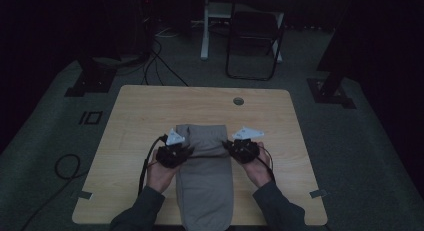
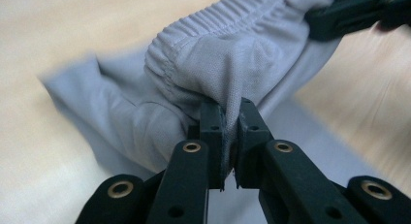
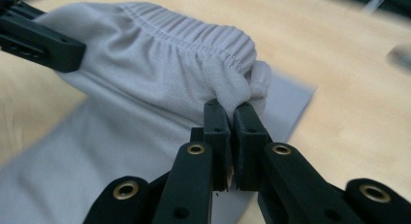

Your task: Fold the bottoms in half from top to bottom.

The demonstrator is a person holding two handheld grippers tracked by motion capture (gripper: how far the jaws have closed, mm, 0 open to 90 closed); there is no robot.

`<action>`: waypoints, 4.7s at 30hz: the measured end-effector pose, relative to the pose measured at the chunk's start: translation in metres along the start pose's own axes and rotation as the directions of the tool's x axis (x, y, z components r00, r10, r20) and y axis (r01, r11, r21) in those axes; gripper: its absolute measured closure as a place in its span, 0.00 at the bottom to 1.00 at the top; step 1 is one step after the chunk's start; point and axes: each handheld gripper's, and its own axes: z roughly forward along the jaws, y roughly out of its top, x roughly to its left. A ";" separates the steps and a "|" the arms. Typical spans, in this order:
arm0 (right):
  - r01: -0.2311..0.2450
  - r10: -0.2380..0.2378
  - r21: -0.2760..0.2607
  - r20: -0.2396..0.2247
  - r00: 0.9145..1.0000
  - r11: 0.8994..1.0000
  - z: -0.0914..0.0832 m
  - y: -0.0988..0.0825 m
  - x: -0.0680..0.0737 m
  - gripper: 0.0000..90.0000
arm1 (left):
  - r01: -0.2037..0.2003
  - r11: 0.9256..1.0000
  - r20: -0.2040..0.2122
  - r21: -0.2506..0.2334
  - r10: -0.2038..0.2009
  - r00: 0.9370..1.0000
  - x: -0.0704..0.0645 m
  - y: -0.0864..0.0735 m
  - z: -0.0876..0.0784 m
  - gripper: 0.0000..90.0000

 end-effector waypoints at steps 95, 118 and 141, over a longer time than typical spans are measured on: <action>-0.115 0.115 0.017 -0.014 0.993 0.993 0.036 -0.011 -0.021 0.80 | 0.134 0.983 -0.059 -0.123 -0.142 0.988 0.054 0.002 0.014 0.74; -0.158 0.173 0.105 -0.158 0.972 0.982 0.071 -0.013 -0.037 0.85 | 0.156 0.987 0.036 -0.033 -0.155 0.987 0.051 0.003 0.040 0.83; -0.026 0.056 0.096 -0.321 0.945 0.995 0.060 -0.013 -0.005 0.80 | 0.127 0.988 0.096 -0.088 -0.119 0.988 0.032 -0.010 0.010 0.77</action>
